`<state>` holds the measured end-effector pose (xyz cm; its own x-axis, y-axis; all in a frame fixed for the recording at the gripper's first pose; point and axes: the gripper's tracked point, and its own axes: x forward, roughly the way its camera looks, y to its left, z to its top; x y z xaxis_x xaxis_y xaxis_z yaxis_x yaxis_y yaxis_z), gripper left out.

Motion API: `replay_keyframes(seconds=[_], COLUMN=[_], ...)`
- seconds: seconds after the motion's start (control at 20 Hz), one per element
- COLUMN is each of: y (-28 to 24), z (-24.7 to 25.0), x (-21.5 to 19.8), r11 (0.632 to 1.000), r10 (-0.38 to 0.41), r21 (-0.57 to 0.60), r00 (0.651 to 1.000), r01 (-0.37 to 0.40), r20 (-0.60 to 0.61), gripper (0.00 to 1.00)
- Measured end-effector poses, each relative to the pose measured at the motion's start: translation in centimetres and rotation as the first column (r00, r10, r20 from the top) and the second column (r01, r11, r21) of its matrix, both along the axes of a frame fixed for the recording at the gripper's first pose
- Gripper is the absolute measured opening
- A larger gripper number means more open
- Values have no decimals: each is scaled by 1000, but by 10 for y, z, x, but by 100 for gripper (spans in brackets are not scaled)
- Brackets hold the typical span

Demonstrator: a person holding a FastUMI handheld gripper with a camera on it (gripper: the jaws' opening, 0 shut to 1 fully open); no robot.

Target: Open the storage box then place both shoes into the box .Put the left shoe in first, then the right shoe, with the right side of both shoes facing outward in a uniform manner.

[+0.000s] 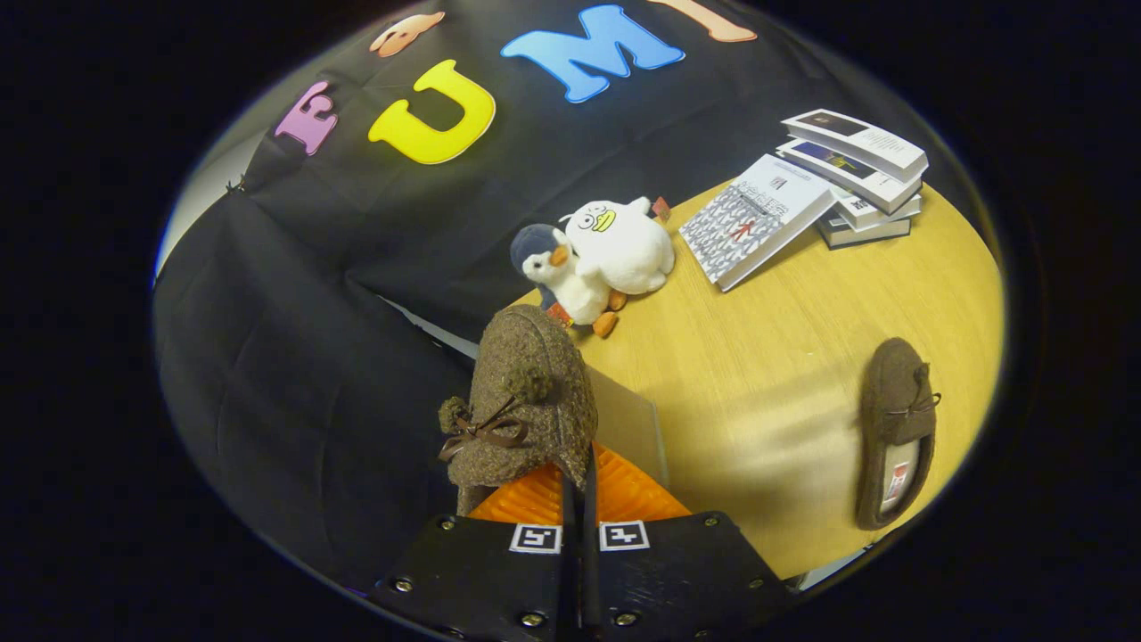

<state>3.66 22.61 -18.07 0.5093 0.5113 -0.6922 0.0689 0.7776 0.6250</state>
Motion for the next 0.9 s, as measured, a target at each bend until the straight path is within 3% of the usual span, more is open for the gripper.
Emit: replay_keyframes(seconds=[0.45,0.9], y=[85,122], z=[-30,-71], x=[-5,-14], r11=[998,997], r10=[57,36], r21=[-17,-58], r00=[998,996], r01=[-58,-41], r20=[-28,-83], gripper=[2,1])
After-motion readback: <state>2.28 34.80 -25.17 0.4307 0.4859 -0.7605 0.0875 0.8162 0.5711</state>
